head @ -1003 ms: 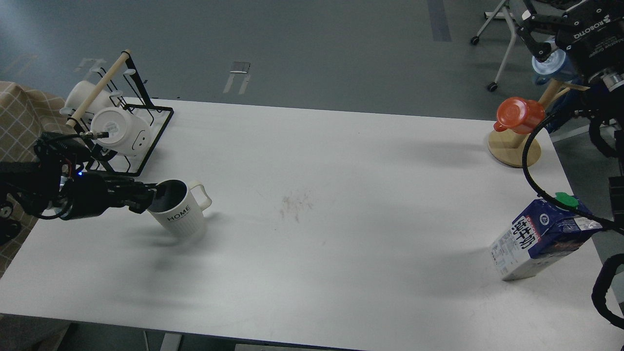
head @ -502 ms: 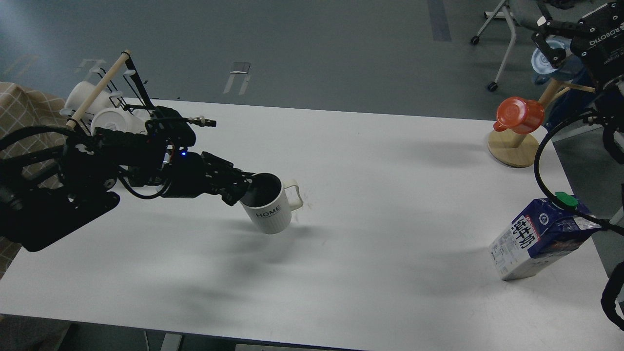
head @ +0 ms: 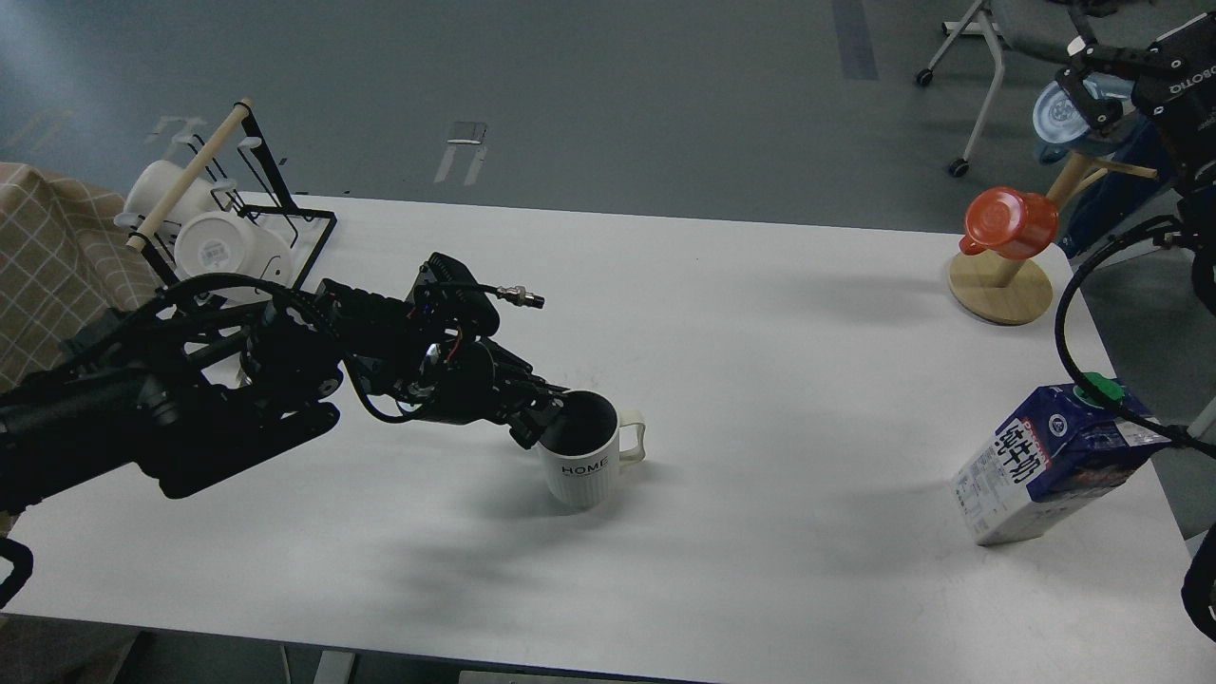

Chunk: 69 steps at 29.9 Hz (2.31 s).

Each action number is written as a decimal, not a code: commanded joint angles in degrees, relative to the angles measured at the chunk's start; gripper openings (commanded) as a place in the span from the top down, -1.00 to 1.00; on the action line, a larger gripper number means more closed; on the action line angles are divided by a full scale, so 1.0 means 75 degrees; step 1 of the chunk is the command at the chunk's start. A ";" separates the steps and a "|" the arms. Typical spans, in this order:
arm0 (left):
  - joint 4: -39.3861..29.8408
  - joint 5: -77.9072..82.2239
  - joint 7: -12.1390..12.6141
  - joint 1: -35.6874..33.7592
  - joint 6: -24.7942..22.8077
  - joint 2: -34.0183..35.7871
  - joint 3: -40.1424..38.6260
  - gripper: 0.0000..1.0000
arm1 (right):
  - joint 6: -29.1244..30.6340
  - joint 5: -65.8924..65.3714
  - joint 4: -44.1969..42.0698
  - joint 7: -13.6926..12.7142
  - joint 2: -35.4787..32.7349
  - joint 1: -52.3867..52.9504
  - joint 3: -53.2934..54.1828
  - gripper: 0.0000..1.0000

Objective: Place cup and milk with both arms
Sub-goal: 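Release the mug and raise the left gripper back to rest, then reach the right gripper to the milk carton and grasp it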

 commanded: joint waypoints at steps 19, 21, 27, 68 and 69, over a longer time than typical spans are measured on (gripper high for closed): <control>0.0338 -0.7137 0.0111 0.0168 0.0492 0.1014 -0.2854 -0.96 | 0.0000 0.2165 0.1351 -0.0549 -0.1685 -0.1280 0.0038 -1.00; 0.0421 -0.8243 0.0099 0.0204 0.0645 0.1026 -0.3031 -0.96 | 0.0000 0.2448 0.1680 -0.0561 -0.1955 -0.1514 0.0038 -1.00; 0.1147 -1.1162 0.0064 0.0262 0.1208 0.1014 -0.3219 -0.96 | 0.0000 0.3666 0.2969 -0.0572 -0.2904 -0.3364 0.0084 -1.00; 0.1804 -1.3895 0.0134 0.0778 0.1665 0.0932 -0.3430 -0.96 | 0.0000 0.4734 0.3978 -0.0936 0.0622 -0.9239 0.0436 -1.00; 0.1804 -1.3895 0.0134 0.0778 0.1665 0.0920 -0.3430 -0.96 | 0.0000 0.4722 0.3978 -0.0936 0.0634 -0.9215 0.0401 -1.00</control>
